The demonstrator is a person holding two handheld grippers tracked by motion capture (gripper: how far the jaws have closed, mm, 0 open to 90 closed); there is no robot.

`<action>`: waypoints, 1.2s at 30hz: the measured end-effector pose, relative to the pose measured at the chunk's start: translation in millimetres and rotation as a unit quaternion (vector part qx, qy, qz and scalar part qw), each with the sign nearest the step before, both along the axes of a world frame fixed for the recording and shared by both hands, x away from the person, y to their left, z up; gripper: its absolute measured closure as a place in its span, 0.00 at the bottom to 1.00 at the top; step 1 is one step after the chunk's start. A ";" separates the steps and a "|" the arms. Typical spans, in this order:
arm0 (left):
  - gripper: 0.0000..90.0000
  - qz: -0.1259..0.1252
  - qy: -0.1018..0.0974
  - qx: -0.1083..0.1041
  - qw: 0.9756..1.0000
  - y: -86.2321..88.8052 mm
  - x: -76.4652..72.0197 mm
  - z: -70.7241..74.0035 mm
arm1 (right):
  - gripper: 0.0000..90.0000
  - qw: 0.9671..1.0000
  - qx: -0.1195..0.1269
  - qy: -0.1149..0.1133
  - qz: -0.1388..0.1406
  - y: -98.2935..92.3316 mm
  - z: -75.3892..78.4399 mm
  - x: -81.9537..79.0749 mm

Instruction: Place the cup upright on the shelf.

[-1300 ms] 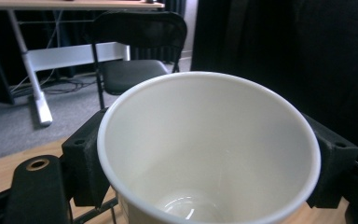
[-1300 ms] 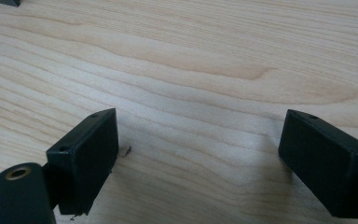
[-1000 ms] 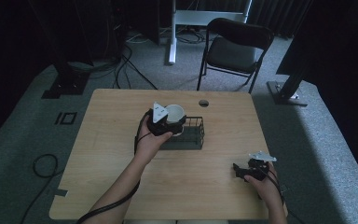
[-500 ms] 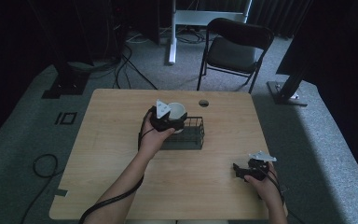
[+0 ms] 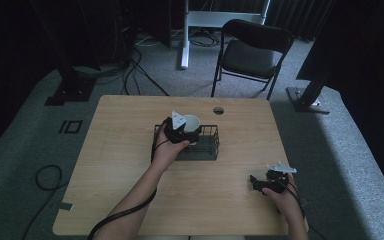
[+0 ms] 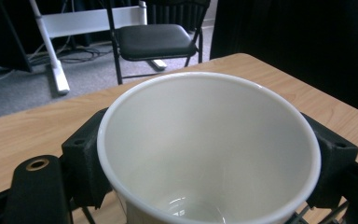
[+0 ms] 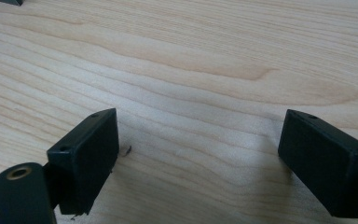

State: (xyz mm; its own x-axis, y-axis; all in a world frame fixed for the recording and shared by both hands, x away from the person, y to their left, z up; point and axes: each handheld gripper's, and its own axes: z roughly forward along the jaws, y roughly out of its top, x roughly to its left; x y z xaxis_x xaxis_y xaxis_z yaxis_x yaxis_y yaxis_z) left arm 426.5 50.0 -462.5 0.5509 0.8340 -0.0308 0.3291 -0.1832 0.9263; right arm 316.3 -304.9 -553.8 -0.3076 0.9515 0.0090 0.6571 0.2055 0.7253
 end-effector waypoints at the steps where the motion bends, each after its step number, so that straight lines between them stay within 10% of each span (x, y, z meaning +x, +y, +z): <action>1: 0.22 -0.001 0.000 0.003 1.000 -0.2 0.1 -1.1 | 0.13 1.000 0.000 0.000 0.000 0.0 0.0 0.0; 20: 0.11 -0.027 0.042 0.043 0.998 -1.8 -2.3 -5.7 | 0.13 1.000 0.000 0.000 0.000 0.0 0.0 0.0; 36: 0.10 -0.017 0.026 0.033 0.999 17.5 -22.3 12.9 | 0.13 1.000 0.000 0.000 0.000 0.0 0.0 0.0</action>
State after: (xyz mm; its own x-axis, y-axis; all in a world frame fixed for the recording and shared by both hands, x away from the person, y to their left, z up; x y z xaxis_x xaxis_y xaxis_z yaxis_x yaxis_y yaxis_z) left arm 404.2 67.4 -449.7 0.5780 0.8160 -0.0054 0.3683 -0.2549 0.8941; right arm 316.3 -304.9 -553.8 -0.3074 0.9515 0.0089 0.6574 0.2056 0.7250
